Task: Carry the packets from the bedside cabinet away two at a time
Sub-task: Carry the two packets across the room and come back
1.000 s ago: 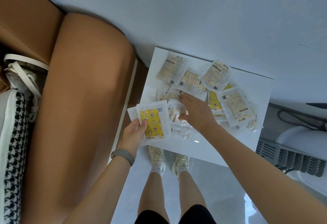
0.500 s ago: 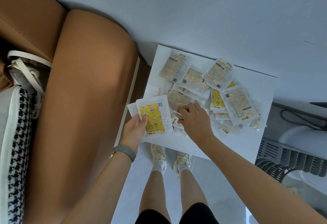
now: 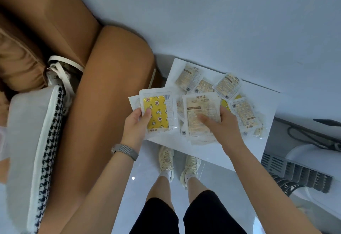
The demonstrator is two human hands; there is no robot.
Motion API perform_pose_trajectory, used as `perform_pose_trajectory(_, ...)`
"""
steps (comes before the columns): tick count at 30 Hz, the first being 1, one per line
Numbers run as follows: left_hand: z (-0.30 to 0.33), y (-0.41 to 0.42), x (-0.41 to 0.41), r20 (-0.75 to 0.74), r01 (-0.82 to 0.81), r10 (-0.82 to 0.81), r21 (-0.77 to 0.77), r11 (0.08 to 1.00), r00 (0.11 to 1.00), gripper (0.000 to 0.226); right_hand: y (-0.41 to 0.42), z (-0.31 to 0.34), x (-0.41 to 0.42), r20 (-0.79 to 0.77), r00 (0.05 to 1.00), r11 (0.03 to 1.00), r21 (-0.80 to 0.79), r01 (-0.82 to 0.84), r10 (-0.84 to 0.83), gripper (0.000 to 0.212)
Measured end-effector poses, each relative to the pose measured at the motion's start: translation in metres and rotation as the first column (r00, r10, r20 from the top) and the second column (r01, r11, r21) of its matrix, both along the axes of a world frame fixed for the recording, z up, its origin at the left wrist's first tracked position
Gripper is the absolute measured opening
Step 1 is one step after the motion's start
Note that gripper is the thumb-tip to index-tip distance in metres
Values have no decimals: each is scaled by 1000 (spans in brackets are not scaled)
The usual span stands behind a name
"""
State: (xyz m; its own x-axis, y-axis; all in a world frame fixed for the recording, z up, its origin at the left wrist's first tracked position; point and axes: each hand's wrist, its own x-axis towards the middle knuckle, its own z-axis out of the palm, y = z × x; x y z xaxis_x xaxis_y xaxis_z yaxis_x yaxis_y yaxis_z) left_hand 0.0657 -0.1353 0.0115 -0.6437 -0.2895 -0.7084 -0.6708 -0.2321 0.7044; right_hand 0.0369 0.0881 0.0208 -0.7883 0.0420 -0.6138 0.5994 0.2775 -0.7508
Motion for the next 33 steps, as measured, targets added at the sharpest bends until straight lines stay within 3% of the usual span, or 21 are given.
perform_pose_trajectory(9,200,-3,26,-243,0,-31,-127,992,970,20,-18,208,22,-128,967,920,-357,163,-221,25)
perform_pose_trajectory(13,270,9,71,-314,-101,52,-142,985,948,21,-15,269,46,-122,969,878,-460,136,-214,26)
perform_pose_trajectory(17,315,26,128,-365,-262,206,-111,959,908,18,-14,311,70,-121,992,849,-527,-33,-36,27)
perform_pose_trajectory(22,342,35,196,-410,-512,424,-130,849,808,14,-26,345,101,-226,944,804,-498,-325,242,27)
perform_pose_trajectory(29,359,27,318,-497,-793,662,-94,602,561,15,-78,368,170,-330,759,630,-425,-650,561,20)
perform_pose_trajectory(33,361,9,415,-486,-885,754,-100,454,442,19,-132,368,240,-317,648,519,-406,-753,692,22)
